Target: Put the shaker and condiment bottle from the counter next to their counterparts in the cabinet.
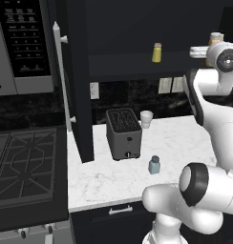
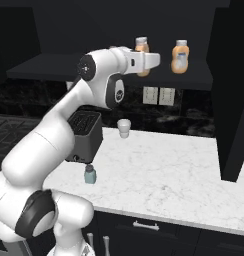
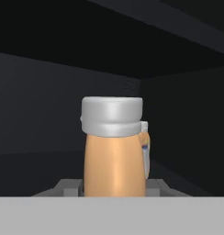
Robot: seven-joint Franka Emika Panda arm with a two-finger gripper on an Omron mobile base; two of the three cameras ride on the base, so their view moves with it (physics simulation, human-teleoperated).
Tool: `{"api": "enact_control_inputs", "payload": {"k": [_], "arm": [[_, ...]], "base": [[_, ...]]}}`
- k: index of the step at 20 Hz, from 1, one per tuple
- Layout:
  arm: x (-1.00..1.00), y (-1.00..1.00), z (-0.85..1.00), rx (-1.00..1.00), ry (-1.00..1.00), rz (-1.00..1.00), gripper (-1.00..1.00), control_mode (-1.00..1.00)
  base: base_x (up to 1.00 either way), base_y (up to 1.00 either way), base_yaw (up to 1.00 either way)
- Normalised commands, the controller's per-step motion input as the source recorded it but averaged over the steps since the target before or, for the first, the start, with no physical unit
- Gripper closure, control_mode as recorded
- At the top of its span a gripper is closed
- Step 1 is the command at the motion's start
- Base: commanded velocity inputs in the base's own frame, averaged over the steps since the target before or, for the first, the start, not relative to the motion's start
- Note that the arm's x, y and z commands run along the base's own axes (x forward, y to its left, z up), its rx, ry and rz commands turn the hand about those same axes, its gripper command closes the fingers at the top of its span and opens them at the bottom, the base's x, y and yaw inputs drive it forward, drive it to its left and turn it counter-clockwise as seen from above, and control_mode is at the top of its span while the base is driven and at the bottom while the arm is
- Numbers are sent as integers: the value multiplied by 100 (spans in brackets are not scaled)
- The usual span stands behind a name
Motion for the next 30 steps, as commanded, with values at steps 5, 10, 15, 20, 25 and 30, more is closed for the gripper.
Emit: {"api": "enact_control_inputs", "payload": {"k": [5,10,15,20,25,30], "arm": [[21,-16,-15,0,0,0,100,-100],[20,-16,-5,2,0,0,100,-100],[14,-13,0,2,0,0,100,-100],[18,-12,-1,1,0,0,100,-100],[19,-12,-2,1,0,0,100,-100],[16,-14,-3,1,0,0,100,-100]], "base": [[0,0,0],[0,0,0],[0,0,0],[0,0,0],[0,0,0],[0,0,0]]}}
